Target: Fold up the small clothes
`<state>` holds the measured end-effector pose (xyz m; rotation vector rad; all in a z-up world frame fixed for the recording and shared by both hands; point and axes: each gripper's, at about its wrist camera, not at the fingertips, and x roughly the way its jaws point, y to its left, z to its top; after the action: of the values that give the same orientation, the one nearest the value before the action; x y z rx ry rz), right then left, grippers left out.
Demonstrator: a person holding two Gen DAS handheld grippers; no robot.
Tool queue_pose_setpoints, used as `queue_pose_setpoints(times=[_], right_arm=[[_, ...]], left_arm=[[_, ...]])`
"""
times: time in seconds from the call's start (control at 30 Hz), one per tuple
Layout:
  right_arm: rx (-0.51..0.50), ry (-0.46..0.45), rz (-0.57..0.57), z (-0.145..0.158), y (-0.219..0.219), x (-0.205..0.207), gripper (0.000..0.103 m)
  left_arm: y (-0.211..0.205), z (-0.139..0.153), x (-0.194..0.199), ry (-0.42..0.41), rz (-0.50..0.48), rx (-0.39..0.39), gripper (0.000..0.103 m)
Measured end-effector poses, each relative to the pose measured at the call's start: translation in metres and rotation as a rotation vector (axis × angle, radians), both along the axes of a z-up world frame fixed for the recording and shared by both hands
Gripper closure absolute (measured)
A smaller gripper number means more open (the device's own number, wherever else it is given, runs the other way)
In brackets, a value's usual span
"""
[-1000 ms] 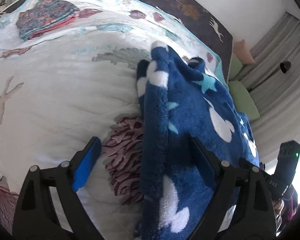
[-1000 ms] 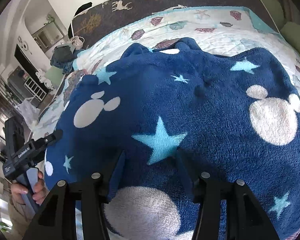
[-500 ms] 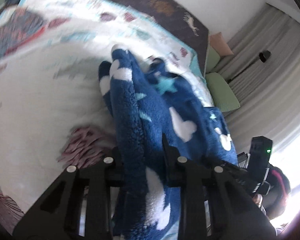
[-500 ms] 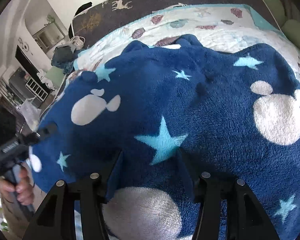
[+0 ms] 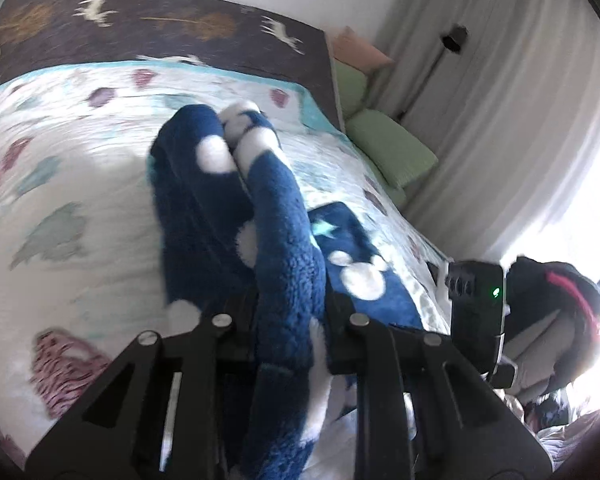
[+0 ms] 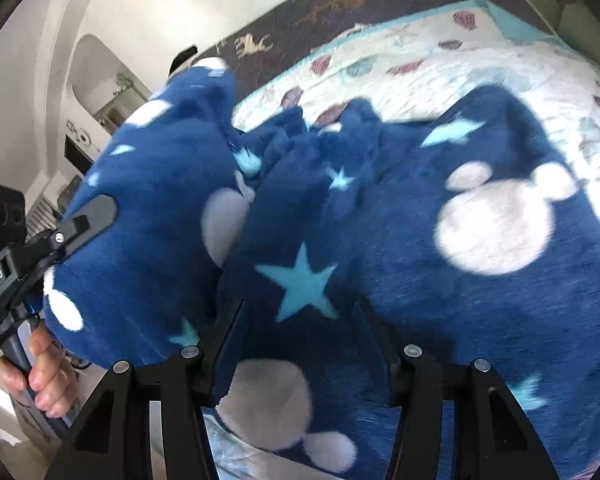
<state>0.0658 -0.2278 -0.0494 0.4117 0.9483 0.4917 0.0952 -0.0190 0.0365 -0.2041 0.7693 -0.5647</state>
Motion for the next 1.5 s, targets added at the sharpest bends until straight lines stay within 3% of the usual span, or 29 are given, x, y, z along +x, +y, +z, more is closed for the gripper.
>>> queue_pose_setpoints(times=[0.23,0.33,0.63,0.7,0.73,0.77,0.87,0.93,1.0,1.07,1.1,1.17,1.2,1.23,1.27,1.33,1.5], right_arm=[[0.153,0.008,-0.066,0.016,-0.053,0.005,0.047],[0.239,0.046,-0.032,0.028,-0.062,0.027,0.037],[-0.008,0.111,0.171,0.065,0.021,0.113,0.030],[-0.062,0.107,0.193,0.064,0.039,0.119,0.037],[-0.110,0.112,0.193,0.060,0.048,0.123,0.072],[-0.143,0.126,0.188,0.056,0.053,0.126,0.075],[-0.106,0.138,0.182,0.052,0.042,0.128,0.077],[-0.109,0.141,0.187,0.053,0.036,0.128,0.077],[-0.108,0.153,0.183,0.049,0.030,0.133,0.077],[-0.095,0.163,0.178,0.050,0.024,0.134,0.077],[-0.082,0.169,0.178,0.050,0.023,0.136,0.077],[-0.067,0.177,0.182,0.051,0.022,0.134,0.077],[-0.060,0.179,0.190,0.050,0.023,0.135,0.077],[-0.062,0.174,0.190,0.051,0.024,0.133,0.077],[-0.071,0.166,0.184,0.052,0.025,0.132,0.077],[-0.051,0.156,0.174,0.056,0.020,0.131,0.077],[-0.060,0.059,0.160,0.101,-0.014,0.127,0.077]], left_arm=[[-0.053,-0.018,0.004,0.004,-0.078,0.132,0.079],[-0.053,-0.022,0.001,0.012,-0.077,0.127,0.079],[-0.058,-0.023,-0.002,0.003,-0.059,0.156,0.079],[-0.063,-0.022,-0.002,-0.006,-0.056,0.181,0.079],[-0.065,-0.021,-0.003,-0.013,-0.054,0.196,0.078],[-0.066,-0.021,-0.003,-0.018,-0.050,0.217,0.078],[-0.062,-0.014,-0.015,-0.036,-0.066,0.215,0.067],[-0.057,-0.009,-0.029,-0.054,-0.068,0.220,0.046],[-0.052,-0.009,-0.049,-0.104,-0.028,0.295,0.026],[-0.046,-0.019,-0.061,-0.106,-0.019,0.336,0.026],[-0.043,-0.027,-0.063,-0.068,-0.030,0.332,0.026],[-0.041,-0.040,-0.061,-0.019,-0.041,0.305,0.036],[-0.040,-0.043,-0.059,-0.019,-0.024,0.311,0.063],[-0.036,-0.043,-0.055,-0.012,-0.010,0.299,0.074],[-0.027,-0.039,-0.051,0.007,-0.010,0.227,0.079],[-0.020,-0.028,-0.049,0.006,-0.020,0.162,0.085],[-0.066,0.011,-0.064,-0.139,-0.133,0.187,0.085]])
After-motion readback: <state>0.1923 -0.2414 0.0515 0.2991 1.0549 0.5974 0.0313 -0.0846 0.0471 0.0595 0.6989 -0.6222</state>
